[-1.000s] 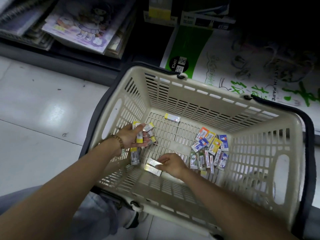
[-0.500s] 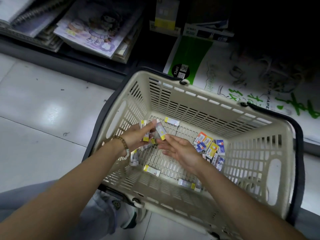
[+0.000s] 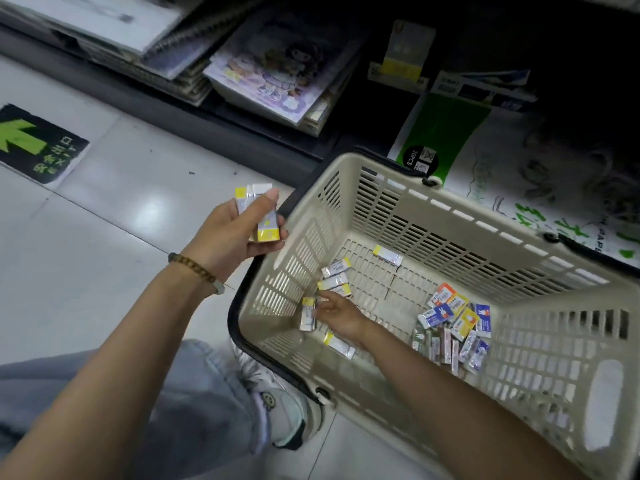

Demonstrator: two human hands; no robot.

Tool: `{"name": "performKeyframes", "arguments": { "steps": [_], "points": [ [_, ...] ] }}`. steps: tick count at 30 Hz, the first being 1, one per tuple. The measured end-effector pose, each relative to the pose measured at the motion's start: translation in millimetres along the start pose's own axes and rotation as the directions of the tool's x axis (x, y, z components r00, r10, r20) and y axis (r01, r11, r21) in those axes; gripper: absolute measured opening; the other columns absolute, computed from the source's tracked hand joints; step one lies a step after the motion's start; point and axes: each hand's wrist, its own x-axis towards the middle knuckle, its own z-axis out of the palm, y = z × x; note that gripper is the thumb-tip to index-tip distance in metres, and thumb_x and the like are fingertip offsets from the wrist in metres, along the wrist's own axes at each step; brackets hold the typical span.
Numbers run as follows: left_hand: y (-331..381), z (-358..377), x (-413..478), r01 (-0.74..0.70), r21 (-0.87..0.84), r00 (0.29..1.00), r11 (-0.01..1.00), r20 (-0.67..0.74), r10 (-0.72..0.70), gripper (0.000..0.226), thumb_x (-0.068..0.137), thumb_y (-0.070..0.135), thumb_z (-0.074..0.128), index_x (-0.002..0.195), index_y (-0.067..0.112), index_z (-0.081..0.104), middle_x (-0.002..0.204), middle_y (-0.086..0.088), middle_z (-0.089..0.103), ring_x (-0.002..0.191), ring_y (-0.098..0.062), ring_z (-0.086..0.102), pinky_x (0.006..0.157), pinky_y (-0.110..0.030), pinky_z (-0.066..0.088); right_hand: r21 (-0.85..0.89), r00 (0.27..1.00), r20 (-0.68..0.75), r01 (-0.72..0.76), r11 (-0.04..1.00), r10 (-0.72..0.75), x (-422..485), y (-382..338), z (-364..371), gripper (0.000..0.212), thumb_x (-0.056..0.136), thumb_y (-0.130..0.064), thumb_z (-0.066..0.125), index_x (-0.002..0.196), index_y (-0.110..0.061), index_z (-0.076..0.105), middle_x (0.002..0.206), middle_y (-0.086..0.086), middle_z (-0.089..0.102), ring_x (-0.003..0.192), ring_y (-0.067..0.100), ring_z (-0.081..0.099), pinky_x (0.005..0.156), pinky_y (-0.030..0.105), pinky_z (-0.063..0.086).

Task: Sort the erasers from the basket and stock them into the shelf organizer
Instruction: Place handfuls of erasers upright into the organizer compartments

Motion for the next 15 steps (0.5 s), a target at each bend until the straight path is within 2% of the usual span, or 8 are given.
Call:
{"name": "performKeyframes", "arguments": {
  "steps": [2, 4, 5, 8, 9, 11, 13, 15],
  "points": [
    [-6.3, -8.0, -1.8, 0.023, -0.039, 0.999, 0.999, -0.041, -0.025, 0.035, 0.068, 0.045, 0.064, 0.082, 0.014, 0.056, 0.06, 0.006, 0.064, 0.057, -0.009, 0.064, 0.056, -0.019, 0.053, -0.119, 1.0, -0.003, 0.021, 0.993, -0.021, 10.0, 3.8, 8.7, 0.055, 0.094, -0.015, 0.055, 0.144, -0.015, 0.033, 0.101, 0.003, 0.049, 0.099, 0.016, 0.044, 0.078, 0.024, 0.035],
    [-11.6, -14.4, -0.5, 0.047, -0.077, 0.995, 0.996, -0.081, -0.053, 0.037, 0.069, 0.045, 0.064, 0.083, 0.013, 0.056, 0.06, 0.006, 0.063, 0.057, -0.009, 0.064, 0.055, -0.019, 0.053, -0.228, 0.996, -0.057, 0.056, 0.972, -0.071, 15.5, 9.8, 15.3, 0.049, 0.093, -0.013, 0.056, 0.139, -0.01, 0.04, 0.101, 0.003, 0.045, 0.096, 0.015, 0.044, 0.075, 0.02, 0.033],
    [-13.2, -15.9, 0.1, 0.057, -0.088, 0.994, 0.995, -0.093, -0.065, 0.037, 0.069, 0.046, 0.064, 0.083, 0.013, 0.055, 0.061, 0.006, 0.063, 0.057, -0.009, 0.064, 0.054, -0.018, 0.053, -0.22, 0.989, -0.104, 0.083, 0.972, -0.108, 16.4, 12.8, 18.5, 0.042, 0.092, -0.011, 0.058, 0.132, -0.006, 0.046, 0.1, 0.003, 0.046, 0.094, 0.015, 0.045, 0.073, 0.019, 0.033],
    [-14.4, -16.2, 3.7, 0.072, -0.085, 0.993, 0.994, -0.085, -0.079, 0.036, 0.068, 0.047, 0.065, 0.082, 0.015, 0.057, 0.065, 0.007, 0.066, 0.057, -0.008, 0.063, 0.053, -0.018, 0.052, -0.107, 0.966, -0.201, 0.144, 0.984, -0.164, 16.3, 18.5, 23.1, 0.018, 0.088, 0.001, 0.059, 0.105, -0.001, 0.051, 0.085, 0.005, 0.05, 0.08, 0.02, 0.049, 0.07, 0.028, 0.038],
    [-13.8, -15.7, 4.1, 0.069, -0.077, 0.994, 0.995, -0.079, -0.075, 0.036, 0.066, 0.047, 0.066, 0.081, 0.016, 0.058, 0.066, 0.007, 0.067, 0.056, -0.007, 0.063, 0.052, -0.018, 0.052, -0.037, 0.969, -0.199, 0.145, 0.989, -0.149, 14.2, 18.9, 22.7, 0.016, 0.088, 0.005, 0.058, 0.097, -0.003, 0.047, 0.081, 0.004, 0.049, 0.074, 0.022, 0.048, 0.068, 0.029, 0.04],
    [-11.1, -13.8, 4.4, 0.055, -0.062, 0.997, 0.997, -0.055, -0.059, 0.037, 0.064, 0.048, 0.066, 0.081, 0.017, 0.059, 0.066, 0.008, 0.068, 0.053, -0.005, 0.061, 0.05, -0.017, 0.051, 0.083, 0.976, -0.178, 0.142, 0.986, -0.126, 8.0, 18.0, 18.8, 0.026, 0.086, 0.01, 0.057, 0.085, -0.011, 0.041, 0.078, 0.004, 0.045, 0.064, 0.015, 0.048, 0.059, 0.02, 0.041],
    [-8.0, -10.7, 4.4, 0.057, -0.059, 0.998, 0.997, -0.026, -0.059, 0.041, 0.061, 0.051, 0.067, 0.081, 0.017, 0.058, 0.062, 0.01, 0.065, 0.051, -0.004, 0.059, 0.047, -0.016, 0.049, 0.126, 0.974, -0.182, 0.158, 0.979, -0.134, -3.2, 13.6, 11.6, 0.029, 0.083, 0.01, 0.062, 0.082, -0.011, 0.042, 0.076, 0.007, 0.048, 0.059, 0.009, 0.052, 0.053, 0.015, 0.045],
    [-5.9, -4.7, 4.2, 0.076, -0.059, 0.997, 0.995, 0.019, -0.075, 0.046, 0.059, 0.054, 0.066, 0.083, 0.016, 0.057, 0.062, 0.01, 0.064, 0.052, -0.003, 0.059, 0.045, -0.016, 0.048, 0.206, 0.966, -0.225, 0.176, 0.962, -0.129, -18.5, 1.5, -2.4, 0.025, 0.08, 0.004, 0.069, 0.092, -0.008, 0.05, 0.082, 0.005, 0.057, 0.064, 0.008, 0.057, 0.056, 0.015, 0.049]
  ]
}}
